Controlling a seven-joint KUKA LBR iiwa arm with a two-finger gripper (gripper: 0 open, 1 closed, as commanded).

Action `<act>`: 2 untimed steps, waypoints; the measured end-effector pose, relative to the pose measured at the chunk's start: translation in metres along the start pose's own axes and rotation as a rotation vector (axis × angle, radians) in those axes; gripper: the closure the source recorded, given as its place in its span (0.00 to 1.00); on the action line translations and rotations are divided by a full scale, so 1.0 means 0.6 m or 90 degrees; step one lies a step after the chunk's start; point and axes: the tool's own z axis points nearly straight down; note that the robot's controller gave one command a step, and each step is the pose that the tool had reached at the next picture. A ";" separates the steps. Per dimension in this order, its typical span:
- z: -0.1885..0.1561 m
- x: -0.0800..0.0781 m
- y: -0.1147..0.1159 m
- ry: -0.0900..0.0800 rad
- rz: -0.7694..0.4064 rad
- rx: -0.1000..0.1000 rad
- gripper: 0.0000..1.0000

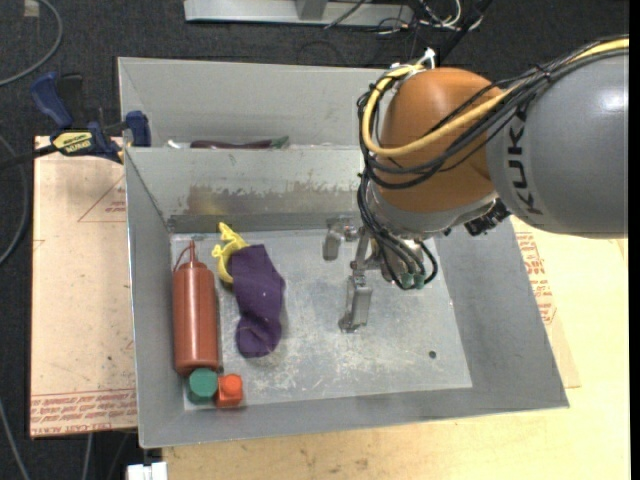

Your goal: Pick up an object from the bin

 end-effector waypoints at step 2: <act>0.062 0.021 0.067 -0.008 -0.015 0.000 0.00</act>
Offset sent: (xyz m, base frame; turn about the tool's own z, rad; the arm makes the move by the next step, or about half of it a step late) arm -0.0264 0.0707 -0.0684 -0.0466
